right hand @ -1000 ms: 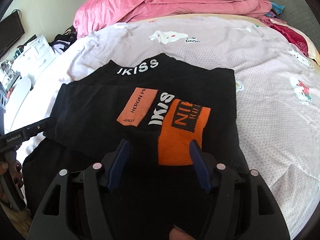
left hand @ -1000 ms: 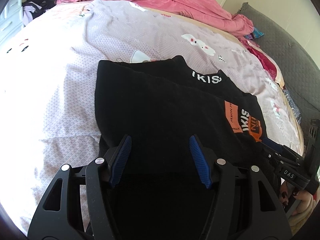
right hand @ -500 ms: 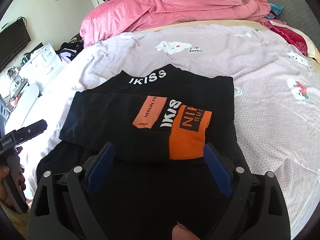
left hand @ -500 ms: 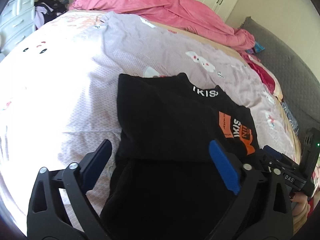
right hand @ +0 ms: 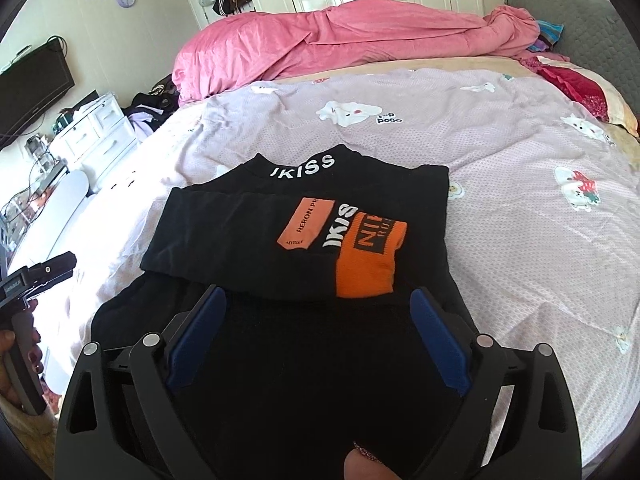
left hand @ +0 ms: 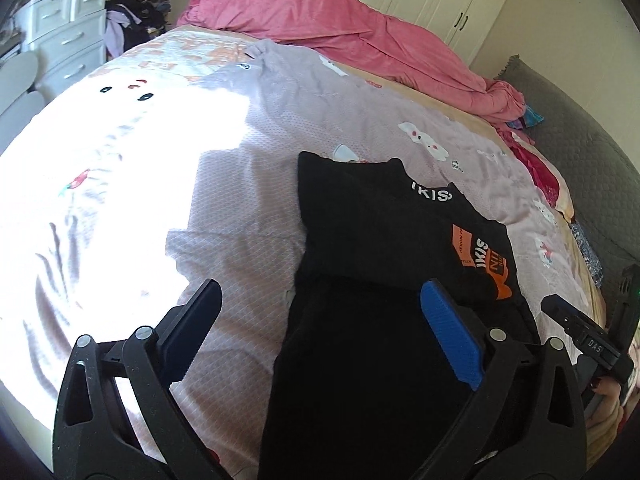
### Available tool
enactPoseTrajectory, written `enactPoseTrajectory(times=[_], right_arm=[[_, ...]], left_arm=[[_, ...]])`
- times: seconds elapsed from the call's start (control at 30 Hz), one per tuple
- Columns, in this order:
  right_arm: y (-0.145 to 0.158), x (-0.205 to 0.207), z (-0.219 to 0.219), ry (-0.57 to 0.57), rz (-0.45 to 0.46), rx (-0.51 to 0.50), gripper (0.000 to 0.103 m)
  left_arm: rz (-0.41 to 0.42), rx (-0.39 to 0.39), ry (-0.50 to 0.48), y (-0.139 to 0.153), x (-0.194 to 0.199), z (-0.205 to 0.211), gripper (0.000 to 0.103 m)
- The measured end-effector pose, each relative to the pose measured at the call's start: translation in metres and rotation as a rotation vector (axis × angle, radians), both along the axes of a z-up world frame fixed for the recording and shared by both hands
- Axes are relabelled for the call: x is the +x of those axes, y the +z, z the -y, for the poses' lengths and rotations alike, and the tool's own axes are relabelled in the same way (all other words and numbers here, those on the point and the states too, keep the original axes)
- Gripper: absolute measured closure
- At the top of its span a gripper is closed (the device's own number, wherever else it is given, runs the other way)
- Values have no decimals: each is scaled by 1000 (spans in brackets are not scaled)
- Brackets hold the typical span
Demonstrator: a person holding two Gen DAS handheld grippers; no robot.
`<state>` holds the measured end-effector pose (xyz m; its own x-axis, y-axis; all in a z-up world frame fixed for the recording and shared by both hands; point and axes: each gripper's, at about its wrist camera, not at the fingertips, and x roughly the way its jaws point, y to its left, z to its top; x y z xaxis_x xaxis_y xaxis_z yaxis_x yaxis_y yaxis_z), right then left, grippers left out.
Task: Fold small clothes
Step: 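Move both tools back to the shirt hem, then grasp the shirt hem with the left tool while the right tool grasps it too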
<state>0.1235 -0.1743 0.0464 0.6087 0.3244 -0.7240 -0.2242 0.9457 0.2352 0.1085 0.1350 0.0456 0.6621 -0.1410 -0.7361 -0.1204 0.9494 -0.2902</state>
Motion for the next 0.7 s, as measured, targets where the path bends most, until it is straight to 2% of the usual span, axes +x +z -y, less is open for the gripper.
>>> enactPoseTrajectory(times=[0.47,0.7], right_arm=[[-3,-45,11,26,-6,2,10],[-8,-63,19,29,-28,-9,10]], left_arm=[[-57,30,18,-16,-53,-5,10],[-97,-2,-25,-35,-74,2,10]])
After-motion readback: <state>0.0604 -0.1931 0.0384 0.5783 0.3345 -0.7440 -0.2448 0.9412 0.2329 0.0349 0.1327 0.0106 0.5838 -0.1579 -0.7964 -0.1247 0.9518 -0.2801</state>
